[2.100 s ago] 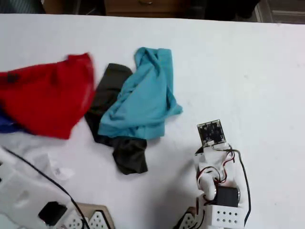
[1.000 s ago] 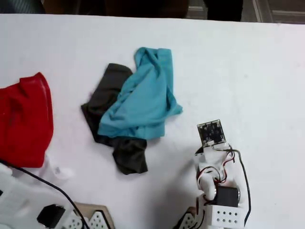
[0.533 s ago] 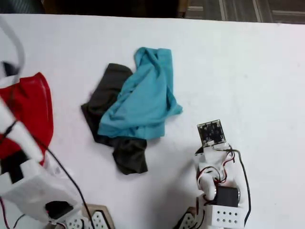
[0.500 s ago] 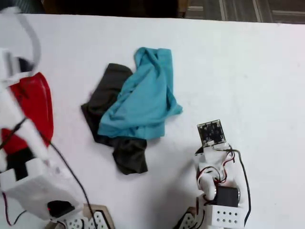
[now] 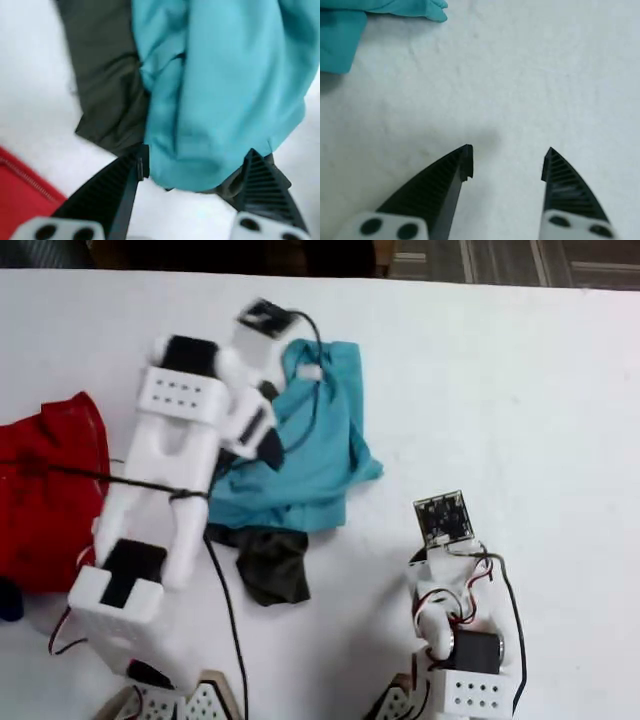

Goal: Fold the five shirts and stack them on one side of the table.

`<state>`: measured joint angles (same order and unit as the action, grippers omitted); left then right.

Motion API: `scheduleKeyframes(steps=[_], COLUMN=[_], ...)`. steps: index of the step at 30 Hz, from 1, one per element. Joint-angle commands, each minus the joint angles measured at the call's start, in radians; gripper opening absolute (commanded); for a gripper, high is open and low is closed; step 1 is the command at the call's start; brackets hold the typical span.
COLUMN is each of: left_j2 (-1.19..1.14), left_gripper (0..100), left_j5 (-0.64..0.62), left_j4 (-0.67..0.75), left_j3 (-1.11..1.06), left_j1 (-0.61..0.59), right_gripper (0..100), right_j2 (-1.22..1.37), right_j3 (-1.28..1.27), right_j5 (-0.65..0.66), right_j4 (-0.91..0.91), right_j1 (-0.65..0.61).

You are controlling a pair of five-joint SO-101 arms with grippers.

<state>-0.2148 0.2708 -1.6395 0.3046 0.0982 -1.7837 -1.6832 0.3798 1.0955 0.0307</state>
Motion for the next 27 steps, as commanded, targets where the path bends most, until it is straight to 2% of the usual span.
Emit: scheduleKeyframes(steps=[1,13,16,18,21,23,27], left_j2=[0.008,0.008,0.012,0.017,0.015,0.017,0.018], left_gripper=[31,31,30,23,1,5,3], left_j5=[-0.008,-0.008,-0.002,-0.002,-0.008,-0.008,-0.008], left_j4=[0.104,0.385,0.408,0.405,0.374,0.347,0.292], left_j3=[-0.088,-0.423,-0.449,-0.438,-0.39,-0.364,-0.303], left_j1=[0.044,0.048,0.028,0.012,-0.011,-0.021,-0.032], right_gripper=[22.3,22.3,22.3,22.3,22.3,22.3,22.3], right_j2=[-0.004,-0.004,-0.004,-0.004,-0.004,-0.004,-0.004], right_j3=[-0.009,-0.009,-0.009,-0.009,-0.009,-0.009,-0.009], right_j5=[0.009,0.011,0.011,0.011,0.011,0.011,0.011], right_j4=[-0.019,-0.019,-0.019,-0.019,-0.019,-0.019,-0.019], right_j1=[0.005,0.004,0.004,0.004,0.004,0.004,0.004])
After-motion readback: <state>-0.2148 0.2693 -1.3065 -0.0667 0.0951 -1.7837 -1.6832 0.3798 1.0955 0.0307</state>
